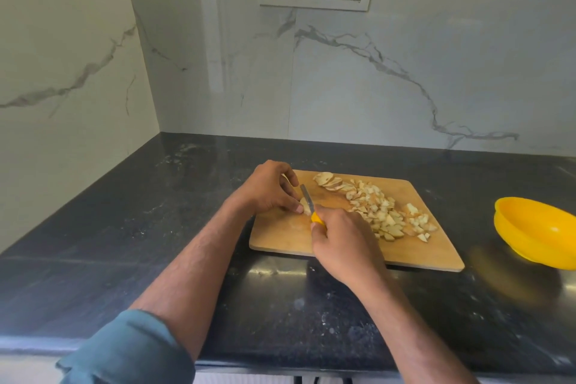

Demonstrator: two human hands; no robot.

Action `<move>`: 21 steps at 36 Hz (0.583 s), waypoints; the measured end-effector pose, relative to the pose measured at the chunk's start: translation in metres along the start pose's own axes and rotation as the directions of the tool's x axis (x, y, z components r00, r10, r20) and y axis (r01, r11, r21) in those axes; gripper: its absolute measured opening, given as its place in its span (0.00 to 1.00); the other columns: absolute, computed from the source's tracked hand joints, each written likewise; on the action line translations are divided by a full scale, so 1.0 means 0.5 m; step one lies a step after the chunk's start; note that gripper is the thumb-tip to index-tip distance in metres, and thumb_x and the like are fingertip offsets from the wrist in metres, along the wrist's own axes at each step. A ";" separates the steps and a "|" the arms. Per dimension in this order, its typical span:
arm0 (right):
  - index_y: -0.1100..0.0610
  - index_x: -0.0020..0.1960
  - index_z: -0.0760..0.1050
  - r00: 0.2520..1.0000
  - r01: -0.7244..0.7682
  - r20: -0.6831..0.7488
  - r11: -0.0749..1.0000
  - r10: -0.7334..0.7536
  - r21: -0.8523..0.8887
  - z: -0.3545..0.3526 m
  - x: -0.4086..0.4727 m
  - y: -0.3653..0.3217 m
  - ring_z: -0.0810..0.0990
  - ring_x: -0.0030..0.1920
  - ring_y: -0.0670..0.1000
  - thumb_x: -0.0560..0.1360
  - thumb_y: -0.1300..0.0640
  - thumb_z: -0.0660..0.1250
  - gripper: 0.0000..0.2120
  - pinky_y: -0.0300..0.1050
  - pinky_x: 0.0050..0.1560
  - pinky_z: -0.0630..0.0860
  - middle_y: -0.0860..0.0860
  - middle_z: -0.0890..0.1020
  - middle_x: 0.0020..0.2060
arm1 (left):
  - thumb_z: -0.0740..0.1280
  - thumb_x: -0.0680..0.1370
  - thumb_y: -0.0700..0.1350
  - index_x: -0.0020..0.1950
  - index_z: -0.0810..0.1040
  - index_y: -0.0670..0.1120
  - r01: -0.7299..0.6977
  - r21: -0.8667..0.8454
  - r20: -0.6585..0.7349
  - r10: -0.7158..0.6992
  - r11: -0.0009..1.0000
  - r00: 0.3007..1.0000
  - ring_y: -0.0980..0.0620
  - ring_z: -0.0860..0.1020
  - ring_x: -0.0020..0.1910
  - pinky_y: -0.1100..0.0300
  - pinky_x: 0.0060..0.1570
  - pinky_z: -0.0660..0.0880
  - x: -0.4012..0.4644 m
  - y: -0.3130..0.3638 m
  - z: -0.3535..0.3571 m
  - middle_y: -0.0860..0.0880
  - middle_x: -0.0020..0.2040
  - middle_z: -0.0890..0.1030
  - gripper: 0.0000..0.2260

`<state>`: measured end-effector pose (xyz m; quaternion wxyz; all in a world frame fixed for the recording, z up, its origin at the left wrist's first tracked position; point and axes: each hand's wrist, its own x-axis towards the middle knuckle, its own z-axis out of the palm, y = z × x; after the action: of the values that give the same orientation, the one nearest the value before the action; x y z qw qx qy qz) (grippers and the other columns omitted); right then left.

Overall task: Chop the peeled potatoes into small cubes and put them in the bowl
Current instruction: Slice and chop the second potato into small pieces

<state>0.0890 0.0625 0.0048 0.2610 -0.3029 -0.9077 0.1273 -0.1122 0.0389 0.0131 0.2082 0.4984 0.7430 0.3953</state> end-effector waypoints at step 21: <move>0.53 0.64 0.78 0.985 -0.053 0.162 0.997 0.063 -0.063 -0.001 0.025 -0.008 0.73 0.31 0.44 0.82 0.53 0.60 0.14 0.42 0.27 0.62 0.46 0.76 0.36 | 0.81 0.67 0.30 0.51 0.80 0.37 0.016 0.011 -0.025 -0.016 1.000 1.000 0.49 0.86 0.37 0.55 0.42 0.85 -0.006 0.016 0.012 0.42 0.39 0.86 0.16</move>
<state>0.0789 0.0672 0.0119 0.1728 -0.3252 -0.9202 0.1325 -0.1022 0.0400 0.0159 0.1993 0.4887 0.7516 0.3958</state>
